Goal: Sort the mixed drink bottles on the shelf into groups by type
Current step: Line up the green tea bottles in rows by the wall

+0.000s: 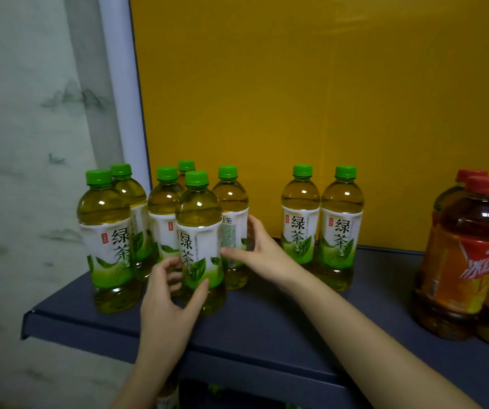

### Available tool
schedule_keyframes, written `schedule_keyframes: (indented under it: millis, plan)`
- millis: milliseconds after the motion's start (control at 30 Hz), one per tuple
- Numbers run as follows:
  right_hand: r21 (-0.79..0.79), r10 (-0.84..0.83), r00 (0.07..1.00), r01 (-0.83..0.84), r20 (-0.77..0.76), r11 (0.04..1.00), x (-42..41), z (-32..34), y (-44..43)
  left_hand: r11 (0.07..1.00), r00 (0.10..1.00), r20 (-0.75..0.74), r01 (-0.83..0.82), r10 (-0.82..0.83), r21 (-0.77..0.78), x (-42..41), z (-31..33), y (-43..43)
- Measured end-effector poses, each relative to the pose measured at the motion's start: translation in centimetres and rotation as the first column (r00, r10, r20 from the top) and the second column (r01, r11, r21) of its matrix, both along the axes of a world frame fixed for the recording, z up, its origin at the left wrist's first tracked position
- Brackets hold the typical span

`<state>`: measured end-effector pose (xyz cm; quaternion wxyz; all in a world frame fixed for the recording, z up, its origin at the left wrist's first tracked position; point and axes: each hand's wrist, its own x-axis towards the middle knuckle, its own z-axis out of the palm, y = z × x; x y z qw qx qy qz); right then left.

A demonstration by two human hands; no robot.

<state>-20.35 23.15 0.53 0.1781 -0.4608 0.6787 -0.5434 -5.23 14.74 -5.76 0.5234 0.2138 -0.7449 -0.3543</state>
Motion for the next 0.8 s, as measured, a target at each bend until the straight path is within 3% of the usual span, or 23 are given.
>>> schedule_keyframes:
  millis: [100, 200, 400, 467, 600, 800]
  plan:
    - [-0.036, 0.047, 0.983, -0.041, 0.179, 0.999, -0.9, 0.1, -1.1, 0.998, 0.996, 0.063, 0.066, -0.065, -0.009, -0.3, -0.5, -0.8]
    - [-0.015, 0.07, 0.977, -0.068, 0.201, 0.998, -1.4, 0.0, -1.4, 0.995, 0.992, 0.079, 0.101, -0.102, 0.015, -0.5, -0.3, -1.1]
    - [0.072, -0.185, 0.977, 0.193, -0.107, 0.979, -1.4, -0.6, -1.4, 0.994, 0.99, 0.089, 0.112, -0.111, -0.009, -0.6, -0.3, -1.6]
    - [0.062, -0.189, 0.98, 0.193, -0.065, 0.979, -1.1, -0.7, -0.6, 0.991, 0.988, 0.079, 0.131, -0.13, -0.019, -0.6, -0.4, -1.8]
    - [0.057, -0.045, 0.997, 0.042, 0.056, 0.998, -0.8, -1.5, 1.2, 0.987, 0.984, 0.086, 0.159, -0.158, -0.007, -0.6, -0.4, -1.9]
    - [0.009, -0.156, 0.965, 0.161, -0.209, 0.987, -0.2, -1.6, 2.7, 0.982, 0.98, 0.089, 0.172, -0.179, 0.083, -0.7, -0.5, -1.8]
